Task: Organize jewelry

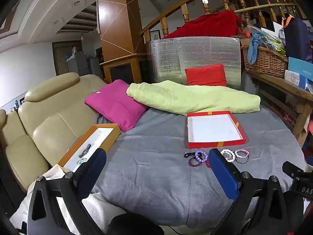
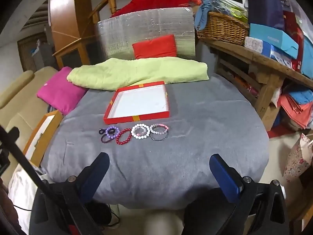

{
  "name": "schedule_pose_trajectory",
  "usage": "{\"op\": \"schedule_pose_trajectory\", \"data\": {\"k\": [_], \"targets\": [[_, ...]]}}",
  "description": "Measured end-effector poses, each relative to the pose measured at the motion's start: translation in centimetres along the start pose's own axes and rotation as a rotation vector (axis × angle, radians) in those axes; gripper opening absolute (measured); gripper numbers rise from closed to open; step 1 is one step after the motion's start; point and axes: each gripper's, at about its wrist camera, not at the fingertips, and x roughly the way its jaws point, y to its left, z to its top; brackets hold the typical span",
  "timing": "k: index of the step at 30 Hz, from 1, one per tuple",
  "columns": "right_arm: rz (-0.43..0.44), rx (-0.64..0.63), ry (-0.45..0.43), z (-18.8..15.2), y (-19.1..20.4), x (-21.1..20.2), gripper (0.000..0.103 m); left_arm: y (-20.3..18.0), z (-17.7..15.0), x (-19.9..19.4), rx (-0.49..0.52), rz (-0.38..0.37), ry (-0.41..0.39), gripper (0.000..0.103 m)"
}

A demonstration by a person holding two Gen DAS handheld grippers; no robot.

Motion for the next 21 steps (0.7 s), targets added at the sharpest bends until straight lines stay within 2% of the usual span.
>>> {"op": "schedule_pose_trajectory", "data": {"k": [9, 13, 21], "targets": [[-0.026, -0.091, -0.04, 0.0, 1.8, -0.4, 0.103, 0.0, 0.6, 0.0, -0.008, 0.009, 0.0, 0.103], [-0.043, -0.117, -0.073, 0.1, 2.2, -0.7, 0.103, 0.1, -0.1, 0.2, -0.01, 0.008, -0.006, 0.103], [-0.034, -0.129, -0.073, 0.4, 2.5, 0.0, 0.103, 0.4, -0.2, 0.7, -0.007, 0.014, 0.006, 0.103]]}}
